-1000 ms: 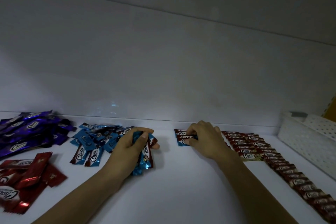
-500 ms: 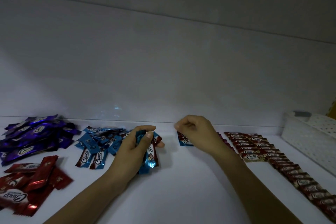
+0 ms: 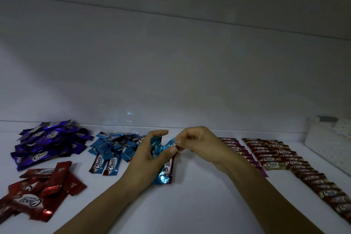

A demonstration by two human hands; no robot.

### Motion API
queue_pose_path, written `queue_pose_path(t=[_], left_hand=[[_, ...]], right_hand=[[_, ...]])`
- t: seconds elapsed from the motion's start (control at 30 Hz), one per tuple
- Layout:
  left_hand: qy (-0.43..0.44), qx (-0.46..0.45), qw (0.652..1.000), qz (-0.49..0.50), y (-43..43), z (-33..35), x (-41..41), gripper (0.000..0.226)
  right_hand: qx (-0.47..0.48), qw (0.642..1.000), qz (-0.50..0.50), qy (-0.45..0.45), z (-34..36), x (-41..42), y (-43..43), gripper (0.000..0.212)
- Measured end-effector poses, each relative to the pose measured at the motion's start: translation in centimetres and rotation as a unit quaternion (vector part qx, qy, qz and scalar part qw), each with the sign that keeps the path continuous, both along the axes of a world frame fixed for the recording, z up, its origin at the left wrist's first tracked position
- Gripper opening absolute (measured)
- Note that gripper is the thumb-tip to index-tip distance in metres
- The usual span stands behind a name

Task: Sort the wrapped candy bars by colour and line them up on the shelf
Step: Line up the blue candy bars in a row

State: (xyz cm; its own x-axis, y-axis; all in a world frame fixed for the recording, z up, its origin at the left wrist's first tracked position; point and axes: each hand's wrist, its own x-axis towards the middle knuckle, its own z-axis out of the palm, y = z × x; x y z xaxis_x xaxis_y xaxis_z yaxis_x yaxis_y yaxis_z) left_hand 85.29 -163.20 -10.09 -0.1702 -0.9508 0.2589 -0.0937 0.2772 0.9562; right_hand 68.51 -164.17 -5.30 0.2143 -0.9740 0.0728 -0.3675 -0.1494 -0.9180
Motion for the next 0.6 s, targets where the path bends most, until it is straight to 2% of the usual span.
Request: queue_pose_path(t=[0.1,0.17,0.3,0.37,0.47,0.6], left_hand=[[-0.005,-0.002,1.0,-0.027,0.1,0.1,-0.1,0.022],[-0.023,-0.017,0.999,-0.019,0.1,0.0,-0.2,0.013],[0.0,0.004,1.0,0.017,-0.2,-0.1,0.0,0.017],[0.02,0.008,0.999,0.03,-0.4,-0.1,0.0,0.017],[0.034,0.007,0.999,0.014,-0.4,-0.1,0.0,0.015],[-0.023,-0.037,0.999,0.014,-0.3,-0.4,0.0,0.016]], right_hand=[[-0.001,0.997,-0.062,-0.052,0.5,-0.4,-0.2,0.012],[-0.002,0.996,-0.067,-0.053,0.7,-0.8,-0.2,0.013],[-0.002,0.998,-0.02,-0.056,0.7,-0.8,0.1,0.011],[0.003,0.999,0.013,-0.041,0.8,-1.0,0.1,0.02],[0.009,0.998,0.057,-0.039,0.3,-1.0,0.1,0.021],[-0.016,0.996,-0.004,-0.091,-0.3,0.0,-0.4,0.005]])
